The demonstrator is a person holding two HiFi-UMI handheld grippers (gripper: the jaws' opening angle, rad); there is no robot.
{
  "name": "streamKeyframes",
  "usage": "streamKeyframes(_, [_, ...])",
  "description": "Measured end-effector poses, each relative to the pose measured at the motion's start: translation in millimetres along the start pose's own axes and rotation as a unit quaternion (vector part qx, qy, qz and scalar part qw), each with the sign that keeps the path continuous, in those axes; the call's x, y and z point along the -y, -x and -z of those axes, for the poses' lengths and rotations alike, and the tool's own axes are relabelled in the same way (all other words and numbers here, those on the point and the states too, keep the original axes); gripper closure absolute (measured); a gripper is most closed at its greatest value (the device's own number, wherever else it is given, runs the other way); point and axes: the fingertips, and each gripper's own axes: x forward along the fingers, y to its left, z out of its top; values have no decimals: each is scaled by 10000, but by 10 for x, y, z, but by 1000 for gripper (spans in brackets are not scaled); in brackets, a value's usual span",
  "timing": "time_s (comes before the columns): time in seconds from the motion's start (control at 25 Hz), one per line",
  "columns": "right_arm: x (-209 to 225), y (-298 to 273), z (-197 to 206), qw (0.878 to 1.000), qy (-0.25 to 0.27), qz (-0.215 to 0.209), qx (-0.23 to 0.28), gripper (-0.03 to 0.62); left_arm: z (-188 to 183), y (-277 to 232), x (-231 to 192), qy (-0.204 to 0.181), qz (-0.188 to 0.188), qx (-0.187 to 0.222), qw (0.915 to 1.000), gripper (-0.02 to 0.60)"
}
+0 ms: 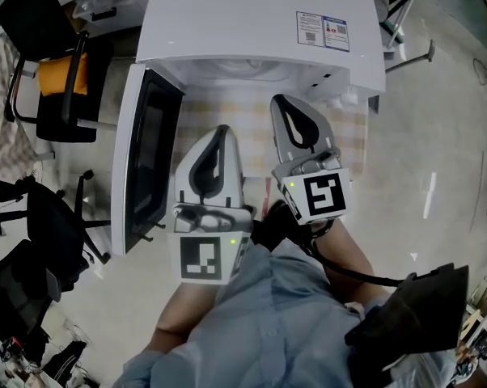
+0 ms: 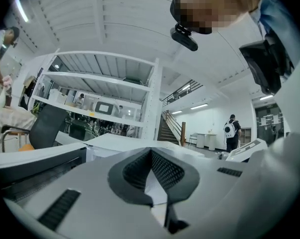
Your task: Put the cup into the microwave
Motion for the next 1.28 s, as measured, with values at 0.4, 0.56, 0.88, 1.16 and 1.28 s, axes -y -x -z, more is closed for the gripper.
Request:
streamKeyframes(0.4, [-237, 711, -899, 9988, -264, -355, 231, 592, -672, 371, 420, -195, -298, 239, 9991, 581])
streamKeyframes(0.56, [-338, 876, -1125, 9980, -140, -503, 346, 594, -745, 498, 581, -119, -293, 175, 9993, 581])
streamKeyframes(0.88, [-388, 1055, -1349, 9966, 89, -626, 520, 594, -938, 596, 709, -208, -247, 361, 9988, 581])
streamKeyframes(1.16, [-385, 1120, -1361, 9963, 29, -656, 556, 594, -953, 633, 815, -257, -161, 352, 9989, 581])
streamKeyframes(1.28, [-398, 1126, -1379, 9961, 38, -671, 577, 594, -985, 636, 814, -271, -159, 377, 9988, 581])
